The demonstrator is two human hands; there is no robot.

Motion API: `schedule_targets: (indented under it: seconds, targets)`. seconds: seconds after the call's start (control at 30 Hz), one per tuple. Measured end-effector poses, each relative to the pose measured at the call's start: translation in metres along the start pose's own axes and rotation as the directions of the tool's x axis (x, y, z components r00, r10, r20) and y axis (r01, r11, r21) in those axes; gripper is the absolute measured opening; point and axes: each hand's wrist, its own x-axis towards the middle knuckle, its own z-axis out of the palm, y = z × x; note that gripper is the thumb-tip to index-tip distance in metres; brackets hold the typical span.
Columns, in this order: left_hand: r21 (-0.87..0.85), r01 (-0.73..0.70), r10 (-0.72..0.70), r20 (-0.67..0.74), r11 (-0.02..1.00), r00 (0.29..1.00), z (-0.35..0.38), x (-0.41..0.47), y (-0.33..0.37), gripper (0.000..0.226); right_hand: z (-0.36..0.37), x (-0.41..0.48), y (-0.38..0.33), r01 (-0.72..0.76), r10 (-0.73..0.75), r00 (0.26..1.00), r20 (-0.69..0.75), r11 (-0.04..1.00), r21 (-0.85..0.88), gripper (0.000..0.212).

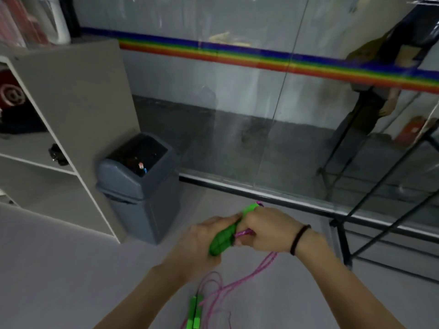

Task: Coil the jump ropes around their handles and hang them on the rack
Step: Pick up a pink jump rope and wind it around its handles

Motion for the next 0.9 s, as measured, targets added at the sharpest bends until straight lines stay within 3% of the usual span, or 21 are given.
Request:
schedule_targets:
  seconds: [0.13,0.3,0.37,0.43,0.5,0.53,0.67,0.77,0.9]
  targets:
    - [0.037,-0.097,0.086,0.228,0.995,0.970,-0.029,0.001,0.017,0.089,-0.032,-0.016,0.004,-0.040,0.042,0.999,-0.005,0.982,0.184,0.030]
    - [-0.159,-0.102,0.151,0.333,0.982,0.931,-0.053,0.009,0.038,0.089,-0.046,-0.034,0.020,-0.011,0.078,0.992,-0.100,0.836,0.549,0.026]
    - [-0.303,-0.047,0.160,0.358,0.952,0.920,-0.056,0.012,0.049,0.088,-0.050,-0.043,0.030,0.064,0.048,0.990,-0.133,0.683,0.728,0.016]
    - [-0.456,-0.014,0.178,0.319,0.890,0.931,-0.055,0.016,0.060,0.087,-0.050,-0.052,0.034,0.138,0.099,0.975,-0.198,0.430,0.892,0.025]
    - [-0.602,0.017,0.149,0.225,0.798,0.963,-0.051,0.026,0.068,0.086,-0.035,-0.053,0.042,0.117,0.351,0.917,-0.189,0.217,0.969,0.025]
    - [-0.647,0.022,0.123,0.178,0.762,0.976,-0.049,0.032,0.071,0.085,-0.027,-0.052,0.043,0.107,0.452,0.874,-0.178,0.178,0.978,0.016]
    - [-0.705,0.011,0.021,0.036,0.710,0.999,-0.031,0.055,0.083,0.077,-0.008,-0.050,0.045,0.078,0.431,0.860,-0.273,0.418,0.905,0.038]
    - [-0.711,0.019,-0.070,-0.042,0.703,0.997,-0.013,0.070,0.089,0.076,-0.010,-0.060,0.052,0.038,0.460,0.851,-0.254,0.429,0.902,0.040]
    - [-0.606,0.013,-0.094,-0.101,0.795,0.990,0.002,0.085,0.096,0.069,-0.021,-0.082,0.066,-0.093,0.406,0.855,-0.323,0.732,0.675,0.036]
